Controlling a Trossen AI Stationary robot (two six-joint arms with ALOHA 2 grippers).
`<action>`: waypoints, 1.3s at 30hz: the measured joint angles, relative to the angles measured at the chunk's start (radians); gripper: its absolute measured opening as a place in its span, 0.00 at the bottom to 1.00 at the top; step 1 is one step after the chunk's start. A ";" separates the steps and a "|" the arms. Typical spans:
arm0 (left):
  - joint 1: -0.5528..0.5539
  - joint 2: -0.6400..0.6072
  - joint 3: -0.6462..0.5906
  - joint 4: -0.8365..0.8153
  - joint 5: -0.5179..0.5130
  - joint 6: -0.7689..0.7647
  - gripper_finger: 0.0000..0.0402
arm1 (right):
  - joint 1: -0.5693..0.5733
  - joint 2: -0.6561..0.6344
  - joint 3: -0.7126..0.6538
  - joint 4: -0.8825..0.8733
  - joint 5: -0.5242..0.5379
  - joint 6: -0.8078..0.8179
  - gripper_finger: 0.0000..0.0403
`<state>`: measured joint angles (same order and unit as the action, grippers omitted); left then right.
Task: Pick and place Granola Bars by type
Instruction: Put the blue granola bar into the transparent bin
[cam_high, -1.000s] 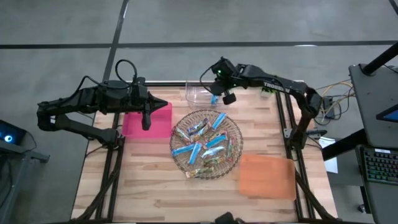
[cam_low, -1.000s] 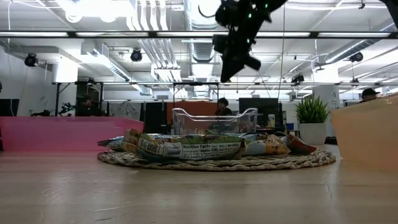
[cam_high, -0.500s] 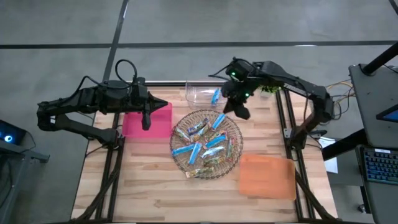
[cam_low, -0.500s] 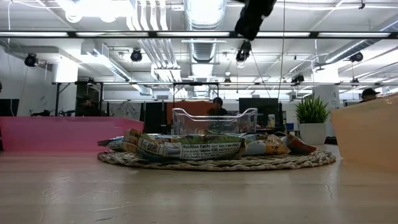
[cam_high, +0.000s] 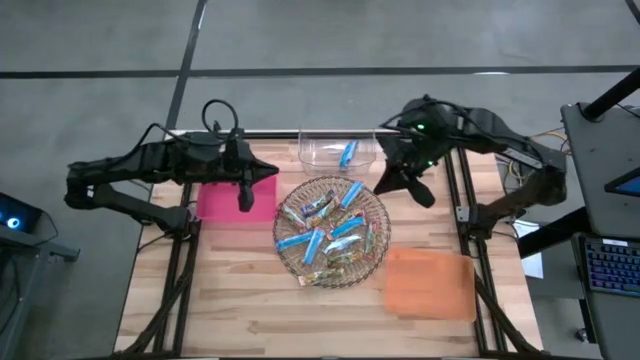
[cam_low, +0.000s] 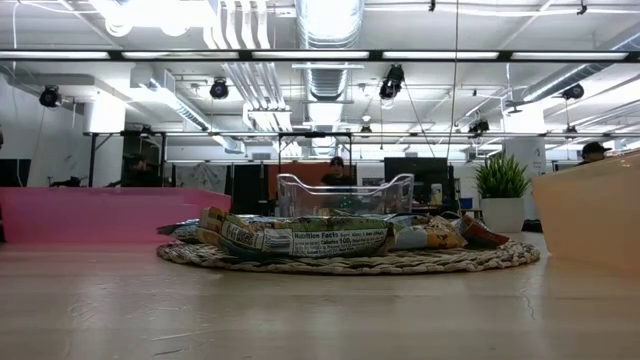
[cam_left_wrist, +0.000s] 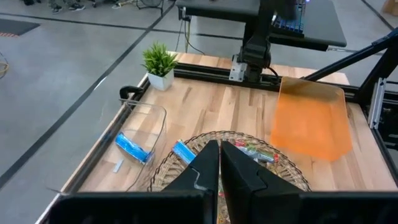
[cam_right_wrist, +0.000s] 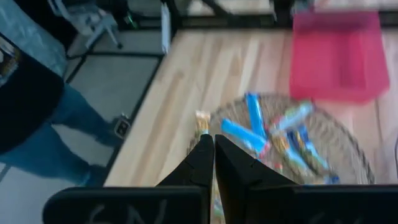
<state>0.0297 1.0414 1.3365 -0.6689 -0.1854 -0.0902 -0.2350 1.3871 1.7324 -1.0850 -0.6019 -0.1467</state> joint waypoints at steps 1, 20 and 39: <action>0.000 0.007 0.000 0.011 0.014 0.000 0.00 | 0.006 -0.017 -0.011 0.030 0.000 0.014 0.02; -0.043 0.095 0.017 0.071 0.155 0.000 0.00 | 0.075 -0.295 -0.486 0.515 0.112 0.283 0.02; -0.177 0.166 0.087 0.001 0.142 -0.087 0.00 | 0.076 -0.478 -0.736 0.725 0.160 0.436 0.02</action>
<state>-0.1470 1.2073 1.4232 -0.6676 -0.0439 -0.1769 -0.1593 0.9095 0.9960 -0.3598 -0.4416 0.2893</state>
